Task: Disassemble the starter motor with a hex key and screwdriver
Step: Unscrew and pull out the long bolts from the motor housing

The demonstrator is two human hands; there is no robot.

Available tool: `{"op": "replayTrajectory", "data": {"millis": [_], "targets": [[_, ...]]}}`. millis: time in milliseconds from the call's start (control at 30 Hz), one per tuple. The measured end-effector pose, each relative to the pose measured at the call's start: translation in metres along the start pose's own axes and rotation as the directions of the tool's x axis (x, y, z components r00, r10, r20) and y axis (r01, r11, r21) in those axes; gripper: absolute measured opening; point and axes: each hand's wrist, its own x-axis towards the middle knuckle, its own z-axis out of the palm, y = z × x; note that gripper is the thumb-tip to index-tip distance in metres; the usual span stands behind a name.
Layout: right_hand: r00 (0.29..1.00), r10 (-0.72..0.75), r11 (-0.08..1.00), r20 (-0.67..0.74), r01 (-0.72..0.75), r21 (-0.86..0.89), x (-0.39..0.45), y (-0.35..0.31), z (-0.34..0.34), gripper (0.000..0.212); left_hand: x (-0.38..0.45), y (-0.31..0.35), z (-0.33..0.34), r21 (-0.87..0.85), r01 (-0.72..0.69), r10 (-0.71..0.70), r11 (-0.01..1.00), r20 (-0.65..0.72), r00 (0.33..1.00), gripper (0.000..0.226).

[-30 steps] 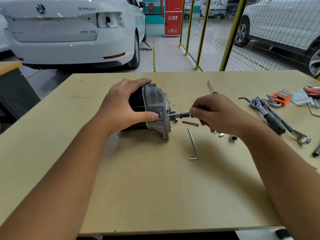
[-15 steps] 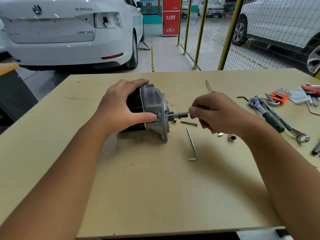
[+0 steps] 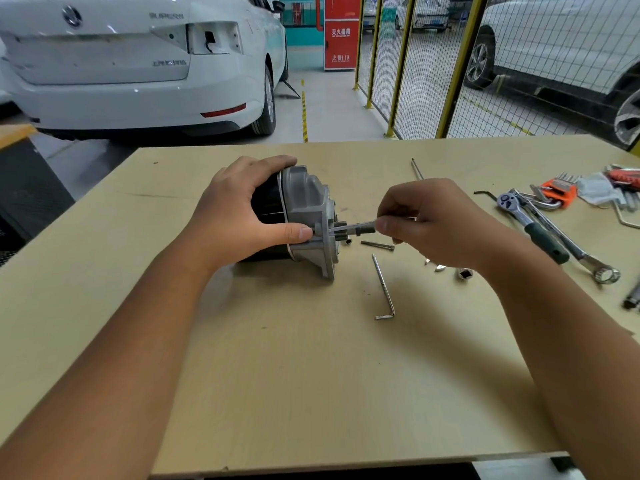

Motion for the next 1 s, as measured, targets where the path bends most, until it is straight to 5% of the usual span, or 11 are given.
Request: {"op": "replayTrajectory", "data": {"millis": [767,1000], "targets": [[0.986,-0.16,0.986,0.041,0.158,0.056,-0.003,0.004,-0.009,0.004,-0.001,0.001,0.0,-0.013,0.009,-0.009,1.0,0.006,1.0,0.098],[0.999,-0.03,0.999,-0.033,0.031,0.02,0.002,0.005,0.004,0.015,-0.001,0.003,-0.001,-0.008,0.014,-0.014,1.0,0.008,1.0,0.098]]}}
